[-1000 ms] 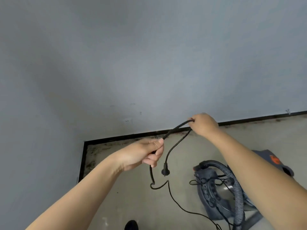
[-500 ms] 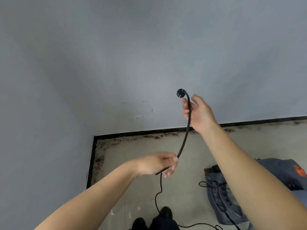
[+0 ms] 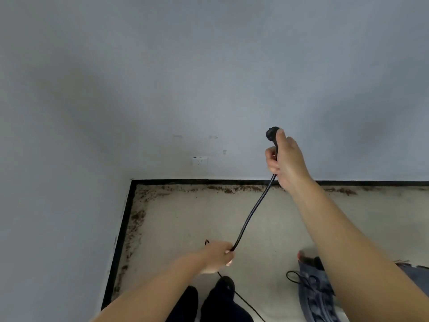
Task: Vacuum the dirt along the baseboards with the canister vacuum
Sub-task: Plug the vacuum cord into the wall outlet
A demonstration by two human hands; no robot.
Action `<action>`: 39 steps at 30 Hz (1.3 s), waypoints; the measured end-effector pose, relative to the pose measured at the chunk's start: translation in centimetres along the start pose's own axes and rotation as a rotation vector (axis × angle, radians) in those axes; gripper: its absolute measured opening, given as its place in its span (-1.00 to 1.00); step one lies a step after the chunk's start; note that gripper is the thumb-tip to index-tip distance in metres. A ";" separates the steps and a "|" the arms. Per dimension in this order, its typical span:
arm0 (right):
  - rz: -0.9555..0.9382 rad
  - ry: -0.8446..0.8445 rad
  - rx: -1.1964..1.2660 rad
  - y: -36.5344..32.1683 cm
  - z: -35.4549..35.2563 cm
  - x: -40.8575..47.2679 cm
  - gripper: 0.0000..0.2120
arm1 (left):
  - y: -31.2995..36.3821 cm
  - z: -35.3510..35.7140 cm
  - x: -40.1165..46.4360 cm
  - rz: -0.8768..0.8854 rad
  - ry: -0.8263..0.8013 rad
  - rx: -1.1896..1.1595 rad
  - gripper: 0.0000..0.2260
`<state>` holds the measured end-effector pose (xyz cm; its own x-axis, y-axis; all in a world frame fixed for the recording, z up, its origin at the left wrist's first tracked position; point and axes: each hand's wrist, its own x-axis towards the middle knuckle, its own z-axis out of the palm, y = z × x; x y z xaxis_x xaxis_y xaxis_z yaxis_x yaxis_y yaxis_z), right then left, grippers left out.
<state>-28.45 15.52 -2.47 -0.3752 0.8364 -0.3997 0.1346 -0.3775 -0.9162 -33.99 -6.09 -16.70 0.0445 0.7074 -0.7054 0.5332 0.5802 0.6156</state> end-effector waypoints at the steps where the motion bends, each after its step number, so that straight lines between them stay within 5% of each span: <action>1: 0.036 -0.028 -0.048 1.7 0.4 1.5 -0.65 | -1.3 0.5 1.8 -0.020 -0.008 -0.021 -0.73; 9: 0.140 -0.234 -0.026 23.1 5.8 13.1 -0.76 | -17.3 0.6 20.5 -0.136 0.045 0.102 -0.83; 16: 0.179 -0.445 0.075 38.1 8.9 22.7 -0.70 | -27.0 0.5 35.1 -0.153 -0.586 0.042 -0.90; 18: 0.201 -0.498 0.141 40.7 9.8 25.5 -0.77 | -29.2 1.2 38.3 -0.100 -0.575 0.084 -0.78; 21: 0.225 -0.456 0.266 44.1 11.3 28.9 -0.84 | -31.3 -0.4 41.3 -0.031 -0.331 0.206 -0.60; 24: 0.199 -0.397 0.353 46.9 11.9 30.4 -0.80 | -32.0 -5.0 42.0 0.018 -0.023 0.348 -0.64; 28: 0.121 -0.383 0.267 48.1 11.9 30.9 -0.68 | -31.8 -11.0 41.0 0.174 0.843 0.186 -0.72; 31: 0.009 -0.355 0.103 46.9 13.2 32.4 -0.71 | -30.9 -15.5 41.1 0.443 1.330 0.549 -0.61; 35: -0.081 -0.297 0.031 45.6 16.1 35.2 -0.71 | -30.7 -21.6 42.7 0.353 1.454 1.078 -0.12; 39: -0.076 -0.269 0.055 45.4 17.8 37.1 -0.72 | -32.3 -24.5 44.5 0.208 1.433 1.246 0.18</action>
<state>-52.56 22.35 -58.41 -0.6129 0.7306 -0.3012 0.0494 -0.3449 -0.9373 -69.92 16.51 -59.40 -0.1042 0.8507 0.5152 0.8584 0.3385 -0.3855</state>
